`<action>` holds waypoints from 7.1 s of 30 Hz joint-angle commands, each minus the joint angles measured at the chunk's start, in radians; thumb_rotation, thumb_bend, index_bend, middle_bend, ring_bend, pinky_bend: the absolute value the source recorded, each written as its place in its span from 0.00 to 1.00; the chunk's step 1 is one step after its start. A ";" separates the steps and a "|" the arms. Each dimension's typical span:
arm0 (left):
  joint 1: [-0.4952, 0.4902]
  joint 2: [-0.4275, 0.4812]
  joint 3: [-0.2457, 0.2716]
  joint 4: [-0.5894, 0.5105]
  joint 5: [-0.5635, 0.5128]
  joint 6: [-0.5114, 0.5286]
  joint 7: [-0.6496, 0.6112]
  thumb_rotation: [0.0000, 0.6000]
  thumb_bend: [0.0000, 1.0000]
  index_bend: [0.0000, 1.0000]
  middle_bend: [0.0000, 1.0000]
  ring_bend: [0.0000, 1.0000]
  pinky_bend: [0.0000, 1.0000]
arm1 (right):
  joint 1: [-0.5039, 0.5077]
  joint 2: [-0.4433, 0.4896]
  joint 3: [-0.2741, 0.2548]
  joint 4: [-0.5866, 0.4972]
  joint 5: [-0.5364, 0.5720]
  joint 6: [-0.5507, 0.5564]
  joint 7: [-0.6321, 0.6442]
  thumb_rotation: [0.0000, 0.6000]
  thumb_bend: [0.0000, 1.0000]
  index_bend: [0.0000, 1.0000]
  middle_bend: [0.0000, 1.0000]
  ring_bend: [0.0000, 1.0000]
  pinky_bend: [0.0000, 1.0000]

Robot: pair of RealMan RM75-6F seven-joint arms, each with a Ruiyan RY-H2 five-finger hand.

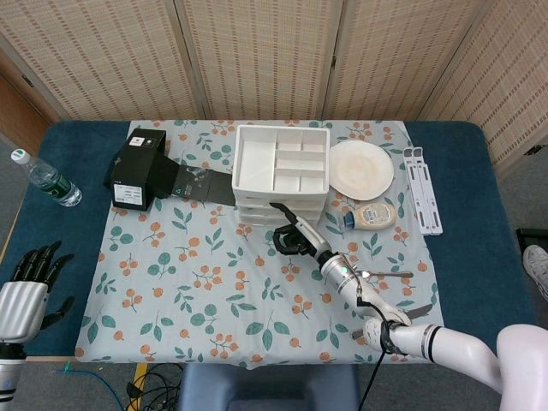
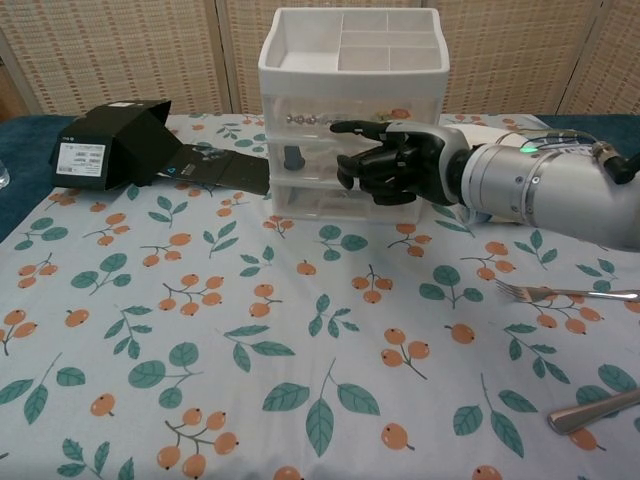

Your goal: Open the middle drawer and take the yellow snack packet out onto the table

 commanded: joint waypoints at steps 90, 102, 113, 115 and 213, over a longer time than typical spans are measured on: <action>-0.017 -0.017 0.005 0.006 0.017 -0.008 0.000 1.00 0.27 0.18 0.07 0.08 0.09 | -0.119 0.373 -0.148 -0.424 -0.048 0.265 -0.554 1.00 0.60 0.02 0.72 0.97 1.00; -0.019 -0.015 0.007 0.000 0.012 -0.017 0.009 1.00 0.27 0.18 0.07 0.08 0.09 | -0.050 0.381 -0.143 -0.387 0.095 0.179 -0.627 1.00 0.61 0.02 0.72 0.98 1.00; -0.019 -0.014 0.009 0.000 0.007 -0.021 0.010 1.00 0.27 0.18 0.07 0.08 0.09 | 0.005 0.372 -0.148 -0.354 0.161 0.140 -0.672 1.00 0.62 0.08 0.73 0.98 1.00; -0.018 -0.014 0.009 0.001 0.006 -0.020 0.009 1.00 0.27 0.18 0.07 0.08 0.09 | 0.009 0.373 -0.151 -0.354 0.167 0.139 -0.678 1.00 0.62 0.11 0.73 0.99 1.00; -0.008 -0.018 0.012 0.010 0.017 0.000 -0.003 1.00 0.27 0.18 0.07 0.07 0.09 | 0.437 0.772 -0.300 -0.447 0.237 -0.323 -0.823 1.00 1.00 0.30 1.00 1.00 1.00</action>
